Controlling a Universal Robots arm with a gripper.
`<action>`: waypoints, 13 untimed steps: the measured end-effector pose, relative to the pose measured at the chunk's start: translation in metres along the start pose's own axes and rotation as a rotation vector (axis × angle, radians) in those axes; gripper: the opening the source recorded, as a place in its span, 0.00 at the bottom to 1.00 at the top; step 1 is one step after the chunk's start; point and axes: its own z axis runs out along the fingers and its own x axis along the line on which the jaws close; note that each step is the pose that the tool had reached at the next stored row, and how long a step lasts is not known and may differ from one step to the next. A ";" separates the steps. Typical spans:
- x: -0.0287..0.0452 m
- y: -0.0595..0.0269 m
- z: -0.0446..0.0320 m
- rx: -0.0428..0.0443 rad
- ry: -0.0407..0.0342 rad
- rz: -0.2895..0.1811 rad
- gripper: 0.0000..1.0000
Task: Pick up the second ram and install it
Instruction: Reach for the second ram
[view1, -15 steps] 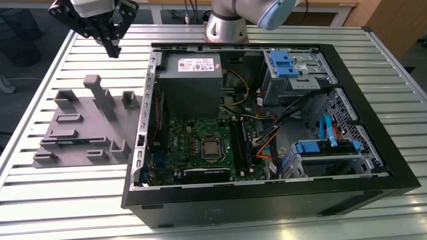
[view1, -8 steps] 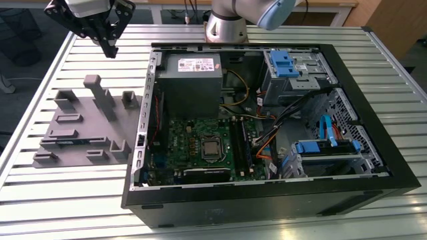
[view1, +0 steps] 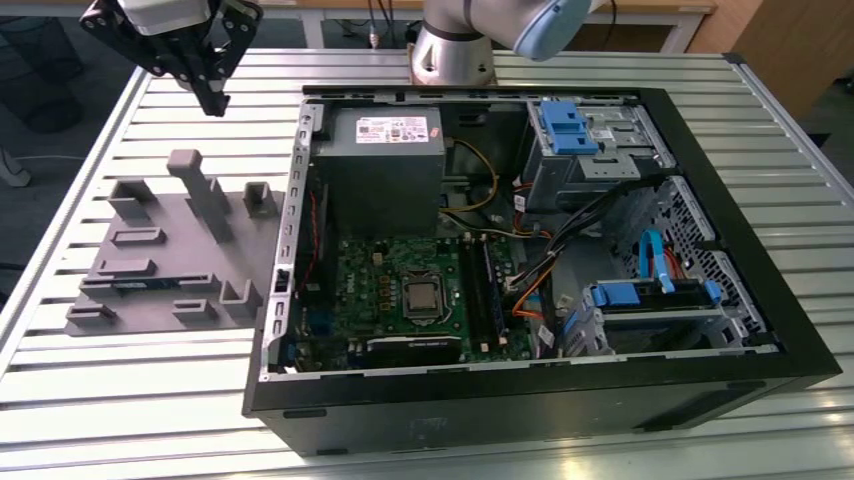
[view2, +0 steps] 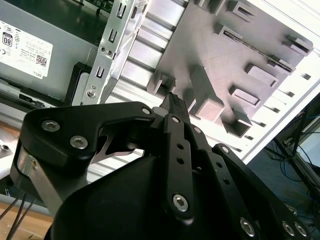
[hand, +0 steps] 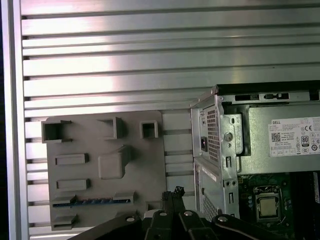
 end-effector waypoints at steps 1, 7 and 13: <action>0.0005 0.0000 0.0000 0.0000 0.0001 0.000 0.11; 0.0050 -0.0004 0.0000 0.0000 0.0000 0.000 0.11; 0.0097 -0.0007 0.0001 -0.0001 -0.0001 0.000 0.11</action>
